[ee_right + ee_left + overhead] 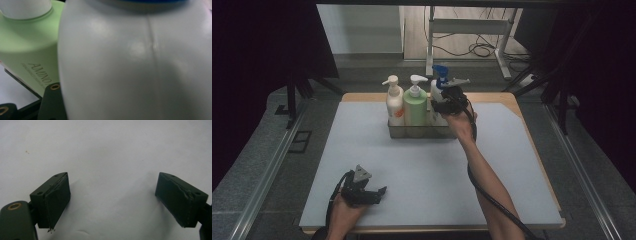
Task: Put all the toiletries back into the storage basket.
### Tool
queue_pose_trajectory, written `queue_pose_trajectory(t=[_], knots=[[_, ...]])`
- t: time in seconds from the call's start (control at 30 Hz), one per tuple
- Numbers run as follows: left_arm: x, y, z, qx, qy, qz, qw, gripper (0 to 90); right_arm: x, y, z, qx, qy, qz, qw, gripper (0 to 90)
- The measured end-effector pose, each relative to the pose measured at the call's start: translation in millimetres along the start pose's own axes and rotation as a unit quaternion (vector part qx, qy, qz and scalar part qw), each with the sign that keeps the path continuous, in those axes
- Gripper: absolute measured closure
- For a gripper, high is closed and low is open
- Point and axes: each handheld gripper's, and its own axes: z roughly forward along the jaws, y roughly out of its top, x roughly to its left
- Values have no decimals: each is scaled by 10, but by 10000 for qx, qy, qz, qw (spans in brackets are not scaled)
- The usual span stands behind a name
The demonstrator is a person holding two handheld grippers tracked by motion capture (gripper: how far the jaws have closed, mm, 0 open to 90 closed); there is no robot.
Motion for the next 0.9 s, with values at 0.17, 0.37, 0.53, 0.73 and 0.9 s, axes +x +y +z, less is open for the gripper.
queue_pose_trajectory(t=[0.17,0.37,0.53,0.73,0.9], knots=[[1,-1,2,-13,-1,2,10000,126,9,-47,44,37,-23,-31,10000,384],[0,-1,2,-15,-1,-1,10000,125,14,-106,97,88,-22,6,10000,383],[0,-1,2,-14,0,1,10000,125,24,-140,111,72,-28,6,10000,382],[0,-1,2,-13,-1,1,10000,125,-21,-178,89,1,11,173,9999,378],[0,-1,3,-11,0,2,10000,125,-67,-198,74,-18,81,283,9996,370]])
